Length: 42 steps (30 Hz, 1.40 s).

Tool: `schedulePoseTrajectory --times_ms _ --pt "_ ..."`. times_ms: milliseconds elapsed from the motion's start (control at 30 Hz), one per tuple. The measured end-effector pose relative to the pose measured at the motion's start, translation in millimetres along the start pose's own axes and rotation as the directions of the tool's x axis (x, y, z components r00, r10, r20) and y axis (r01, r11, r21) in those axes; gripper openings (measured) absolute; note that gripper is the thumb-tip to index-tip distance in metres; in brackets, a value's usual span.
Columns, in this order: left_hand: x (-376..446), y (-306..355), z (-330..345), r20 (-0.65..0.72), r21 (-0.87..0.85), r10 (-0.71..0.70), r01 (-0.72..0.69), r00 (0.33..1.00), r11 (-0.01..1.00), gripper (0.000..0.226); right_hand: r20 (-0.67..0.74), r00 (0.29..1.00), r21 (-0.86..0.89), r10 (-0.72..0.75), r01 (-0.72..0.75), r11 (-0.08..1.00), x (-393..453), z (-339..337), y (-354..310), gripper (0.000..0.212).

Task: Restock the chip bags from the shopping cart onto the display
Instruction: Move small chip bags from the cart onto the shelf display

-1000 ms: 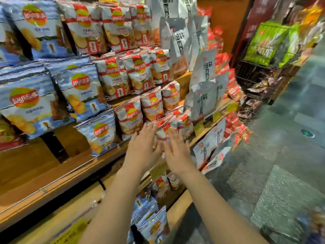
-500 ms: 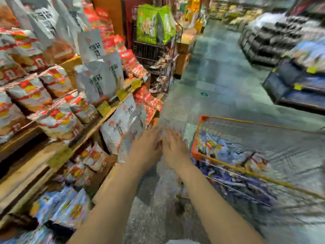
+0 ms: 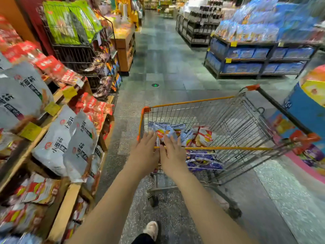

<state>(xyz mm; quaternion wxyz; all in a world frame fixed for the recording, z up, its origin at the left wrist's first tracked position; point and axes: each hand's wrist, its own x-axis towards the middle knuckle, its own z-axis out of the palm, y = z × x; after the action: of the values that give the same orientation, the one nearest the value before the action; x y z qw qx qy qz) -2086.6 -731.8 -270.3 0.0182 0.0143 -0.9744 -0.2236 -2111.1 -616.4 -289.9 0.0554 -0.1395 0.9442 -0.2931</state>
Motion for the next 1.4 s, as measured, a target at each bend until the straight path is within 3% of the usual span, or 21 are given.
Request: schedulePoseTrajectory --times_ms 200,400,533,633,800,967,1067,1167,1267,1400 --pt "44.1 12.8 36.7 0.127 -0.047 0.000 0.006 0.992 0.999 0.061 0.038 0.997 0.028 0.064 -0.065 0.998 26.2 -3.3 44.5 0.050" --pt "120.4 -6.8 67.0 0.050 0.088 -0.129 0.124 0.990 0.988 0.069 0.136 0.974 -0.023 0.179 -0.178 0.984 110.5 5.9 85.4 0.059" --pt "178.6 -31.2 78.4 -0.076 0.018 -0.290 0.292 0.954 0.956 0.069 0.169 0.967 -0.130 0.190 -0.169 0.977 178.6 12.6 101.2 0.066" --pt "204.7 -37.8 98.9 -0.140 -0.016 -0.337 0.338 0.931 0.941 0.074 0.234 0.958 -0.207 0.167 -0.118 0.971 212.5 20.7 112.6 0.068" --pt "204.1 -45.4 133.0 -0.045 0.048 -0.413 0.415 0.909 0.908 0.065 0.314 0.920 -0.268 0.235 -0.152 0.951 231.3 41.0 143.4 0.075" --pt "205.0 -62.4 129.3 0.001 0.126 -0.520 0.516 0.854 0.847 0.072 0.448 0.843 -0.279 0.298 -0.185 0.942 252.5 63.3 153.7 0.079" --pt "204.4 -61.9 125.0 -0.050 0.167 -0.541 0.541 0.840 0.824 0.073 0.509 0.815 -0.306 0.278 -0.130 0.943 268.6 82.3 149.4 0.080" --pt "208.1 -55.5 127.7 -0.028 0.326 -0.535 0.514 0.844 0.793 0.071 0.556 0.797 -0.379 0.236 -0.009 0.925 280.3 98.1 141.5 0.080" --pt "218.7 -45.1 120.5 -0.019 0.329 -0.578 0.551 0.816 0.767 0.070 0.572 0.798 -0.370 0.191 0.044 0.928 288.1 104.6 138.4 0.081" --pt "221.3 -42.0 120.7 -0.216 0.282 -0.530 0.572 0.820 0.770 0.076 0.587 0.792 -0.413 0.168 0.114 0.904 301.1 114.6 152.7 0.081"
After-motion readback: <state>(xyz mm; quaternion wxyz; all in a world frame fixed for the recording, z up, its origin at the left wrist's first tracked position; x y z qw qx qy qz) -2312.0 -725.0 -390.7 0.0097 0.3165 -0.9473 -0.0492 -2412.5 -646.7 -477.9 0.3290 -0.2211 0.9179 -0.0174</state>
